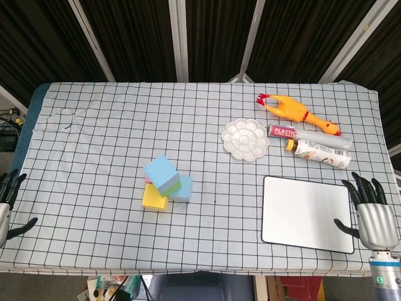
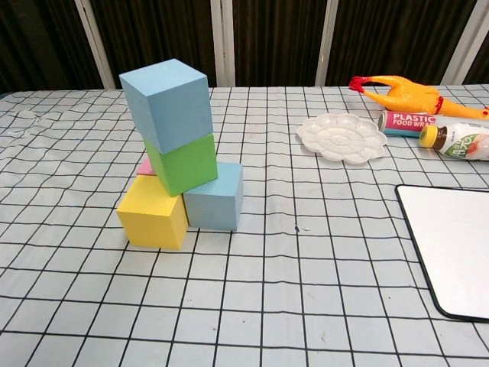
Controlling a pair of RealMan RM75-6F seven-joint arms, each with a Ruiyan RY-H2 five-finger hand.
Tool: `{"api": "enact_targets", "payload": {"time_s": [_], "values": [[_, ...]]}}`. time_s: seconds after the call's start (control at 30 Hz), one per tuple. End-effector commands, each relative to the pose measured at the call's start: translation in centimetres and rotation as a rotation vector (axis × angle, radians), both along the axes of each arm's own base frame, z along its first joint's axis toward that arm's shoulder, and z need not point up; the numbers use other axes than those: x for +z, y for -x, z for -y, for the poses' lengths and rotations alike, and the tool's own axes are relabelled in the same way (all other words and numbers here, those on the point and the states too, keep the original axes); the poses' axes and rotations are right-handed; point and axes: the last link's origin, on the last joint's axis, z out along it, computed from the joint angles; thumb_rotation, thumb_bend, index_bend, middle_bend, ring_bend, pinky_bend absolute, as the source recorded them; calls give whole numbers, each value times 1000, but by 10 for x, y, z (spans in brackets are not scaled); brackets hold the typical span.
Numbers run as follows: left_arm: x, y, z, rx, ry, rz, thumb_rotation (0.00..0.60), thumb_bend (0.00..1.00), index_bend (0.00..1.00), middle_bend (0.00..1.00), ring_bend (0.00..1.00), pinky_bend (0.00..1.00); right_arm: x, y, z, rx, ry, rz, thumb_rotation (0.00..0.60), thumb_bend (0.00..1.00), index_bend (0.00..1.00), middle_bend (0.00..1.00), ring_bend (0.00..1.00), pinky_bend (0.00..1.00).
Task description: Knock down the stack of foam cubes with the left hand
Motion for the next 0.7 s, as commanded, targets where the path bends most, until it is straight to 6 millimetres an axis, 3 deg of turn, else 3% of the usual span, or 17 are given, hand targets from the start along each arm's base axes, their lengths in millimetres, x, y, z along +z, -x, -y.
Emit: {"api": "enact_targets", "payload": {"time_s": [0.03,0.37,0.7], "values": [[-1,0,0,4,6,0,600,211,0,0,0,71,1,0,-2,5,1,3,600,28,182,67,110,61],[-5,3,-5,11,60,29,600,195,0,0,0,71,2,-1,-2,11,-1,5,600,28,182,67,111,61],[-24,-1,-13,6,211,124,600,147,0,0,0,101,2,-1,-1,4,4,6,600,28,182,66,111,61]]}}
